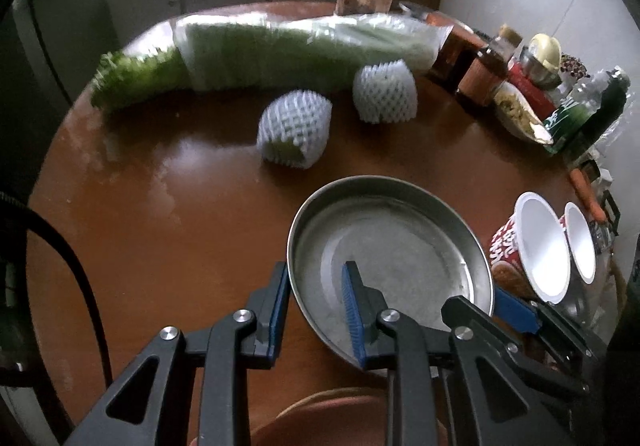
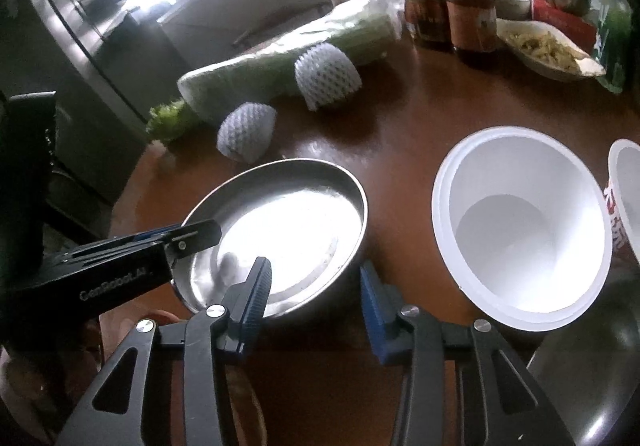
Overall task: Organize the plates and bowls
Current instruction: 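Lift the steel plate with the left tool toward the pink plate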
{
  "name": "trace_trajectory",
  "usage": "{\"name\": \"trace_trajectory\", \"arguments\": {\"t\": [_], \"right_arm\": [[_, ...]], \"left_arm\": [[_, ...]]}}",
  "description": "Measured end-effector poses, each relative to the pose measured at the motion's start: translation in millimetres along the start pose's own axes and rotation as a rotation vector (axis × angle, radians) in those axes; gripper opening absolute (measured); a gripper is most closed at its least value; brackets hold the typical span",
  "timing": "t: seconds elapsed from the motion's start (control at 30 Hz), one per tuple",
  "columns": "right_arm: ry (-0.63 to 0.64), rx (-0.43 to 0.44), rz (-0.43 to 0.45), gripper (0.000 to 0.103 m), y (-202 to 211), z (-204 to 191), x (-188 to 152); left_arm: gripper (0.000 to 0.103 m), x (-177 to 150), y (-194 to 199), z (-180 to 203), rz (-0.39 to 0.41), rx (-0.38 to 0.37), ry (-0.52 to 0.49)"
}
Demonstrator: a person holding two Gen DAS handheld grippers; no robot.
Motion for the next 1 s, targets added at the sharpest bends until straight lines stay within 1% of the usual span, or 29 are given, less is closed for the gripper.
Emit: {"name": "trace_trajectory", "arguments": {"t": [0.23, 0.47, 0.63, 1.0], "right_arm": [[0.038, 0.011, 0.058, 0.044, 18, -14, 6], [0.092, 0.028, 0.117, 0.044, 42, -31, 6], [0.124, 0.047, 0.139, 0.044, 57, -43, -2], [0.185, 0.084, 0.167, 0.044, 82, -66, -28]], "left_arm": [[0.027, 0, 25, 1, 0.053, 0.012, 0.003], [0.027, -8, 55, -2, 0.109, 0.025, 0.015], [0.027, -20, 74, -5, 0.145, 0.030, 0.028], [0.027, -53, 107, -13, 0.192, 0.049, 0.055]]}}
Point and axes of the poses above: each gripper's, at about its wrist camera, not at the fingertips, and y roughly against the way its jaws point, z to its right, x to its top, the point moved 6 cm from there along -y, roughly the way its jaws point, and after that the axes turned 2 degrees about -y, right-handed, at the moved point
